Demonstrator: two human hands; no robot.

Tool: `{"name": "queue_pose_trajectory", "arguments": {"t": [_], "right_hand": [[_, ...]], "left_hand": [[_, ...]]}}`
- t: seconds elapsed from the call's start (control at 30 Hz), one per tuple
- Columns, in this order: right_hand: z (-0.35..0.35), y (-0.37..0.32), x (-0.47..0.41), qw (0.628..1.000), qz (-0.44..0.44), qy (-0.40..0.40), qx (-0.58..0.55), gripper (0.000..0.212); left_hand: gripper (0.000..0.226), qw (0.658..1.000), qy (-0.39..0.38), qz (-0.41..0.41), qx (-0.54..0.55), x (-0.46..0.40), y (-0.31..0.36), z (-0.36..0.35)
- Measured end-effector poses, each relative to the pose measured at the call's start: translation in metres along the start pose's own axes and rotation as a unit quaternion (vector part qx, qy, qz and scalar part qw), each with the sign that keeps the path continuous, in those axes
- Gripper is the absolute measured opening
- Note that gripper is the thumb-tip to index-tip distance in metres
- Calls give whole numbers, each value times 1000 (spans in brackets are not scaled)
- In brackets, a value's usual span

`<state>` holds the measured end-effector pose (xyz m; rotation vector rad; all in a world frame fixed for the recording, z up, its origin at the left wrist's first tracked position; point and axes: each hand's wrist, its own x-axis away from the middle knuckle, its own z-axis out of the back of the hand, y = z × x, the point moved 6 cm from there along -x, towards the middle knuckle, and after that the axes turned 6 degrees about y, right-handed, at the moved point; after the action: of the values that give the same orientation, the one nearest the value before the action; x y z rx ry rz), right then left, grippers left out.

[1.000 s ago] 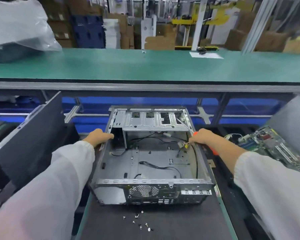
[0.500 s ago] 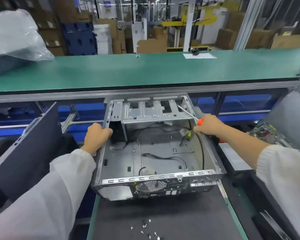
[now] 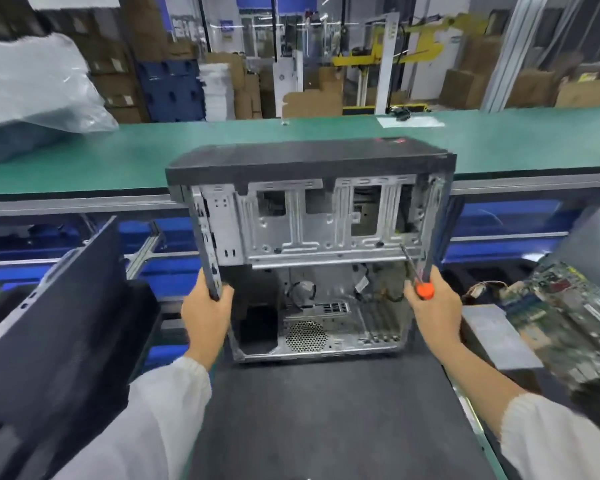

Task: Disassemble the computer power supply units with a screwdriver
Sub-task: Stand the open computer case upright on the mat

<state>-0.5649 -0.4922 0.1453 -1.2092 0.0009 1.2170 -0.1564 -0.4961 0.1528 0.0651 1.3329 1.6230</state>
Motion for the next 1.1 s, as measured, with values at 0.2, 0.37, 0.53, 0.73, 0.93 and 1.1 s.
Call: {"name": "queue_pose_trajectory", "arguments": {"t": [0.2, 0.37, 0.53, 0.73, 0.93, 1.1], "right_hand": [[1, 4, 8, 999, 12, -22, 31, 23], [5, 1, 11, 996, 11, -87, 23, 33], [0, 3, 8, 990, -25, -132, 44, 35], [-3, 3, 0, 989, -7, -141, 39, 28], [-3, 4, 3, 988, -24, -136, 63, 27], [-3, 2, -1, 986, -52, -135, 78, 22]], "left_hand": [[25, 999, -36, -7, 21, 7, -3, 4], [18, 994, -102, 1, -31, -4, -2, 3], [24, 991, -119, 25, -50, -2, -6, 1], [20, 996, -71, 54, -3, 20, -13, 2], [20, 989, -136, 63, -5, 13, -19, 0], [27, 979, -197, 48, 17, -12, -1, -9]]}}
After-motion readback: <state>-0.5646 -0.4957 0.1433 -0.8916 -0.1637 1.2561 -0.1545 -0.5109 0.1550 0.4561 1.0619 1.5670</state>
